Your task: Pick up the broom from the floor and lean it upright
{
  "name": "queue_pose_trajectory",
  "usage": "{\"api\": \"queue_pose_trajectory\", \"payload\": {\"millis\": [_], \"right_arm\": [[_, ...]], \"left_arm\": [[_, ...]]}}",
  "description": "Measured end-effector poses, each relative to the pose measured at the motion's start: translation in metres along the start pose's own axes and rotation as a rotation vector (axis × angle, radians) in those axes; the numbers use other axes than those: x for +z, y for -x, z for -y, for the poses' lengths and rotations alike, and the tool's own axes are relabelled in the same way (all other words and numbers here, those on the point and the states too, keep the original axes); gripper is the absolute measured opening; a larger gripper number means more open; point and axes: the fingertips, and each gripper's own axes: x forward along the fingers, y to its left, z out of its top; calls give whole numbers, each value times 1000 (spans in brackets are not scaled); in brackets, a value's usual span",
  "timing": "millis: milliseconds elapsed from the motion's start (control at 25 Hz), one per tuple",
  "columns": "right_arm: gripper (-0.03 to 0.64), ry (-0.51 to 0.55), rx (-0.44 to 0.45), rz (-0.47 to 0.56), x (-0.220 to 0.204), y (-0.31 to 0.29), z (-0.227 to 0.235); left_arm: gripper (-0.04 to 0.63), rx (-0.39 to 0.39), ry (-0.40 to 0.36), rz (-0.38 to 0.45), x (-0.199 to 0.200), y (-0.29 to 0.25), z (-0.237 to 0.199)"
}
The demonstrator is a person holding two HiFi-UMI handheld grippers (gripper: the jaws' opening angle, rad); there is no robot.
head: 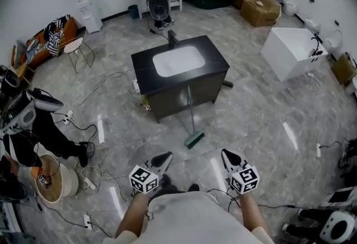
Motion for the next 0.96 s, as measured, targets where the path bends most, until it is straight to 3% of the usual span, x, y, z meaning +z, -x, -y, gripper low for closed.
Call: {"api": "queue_pose_trajectory", "payload": {"millis": [440, 960], "right_arm": [[0, -23, -26, 41, 5, 10, -1], [0, -36, -54, 43, 9, -13, 0]], "left_arm": [[14, -16, -17, -22, -4, 7, 12], [14, -40, -23, -29, 1, 0, -15]]}}
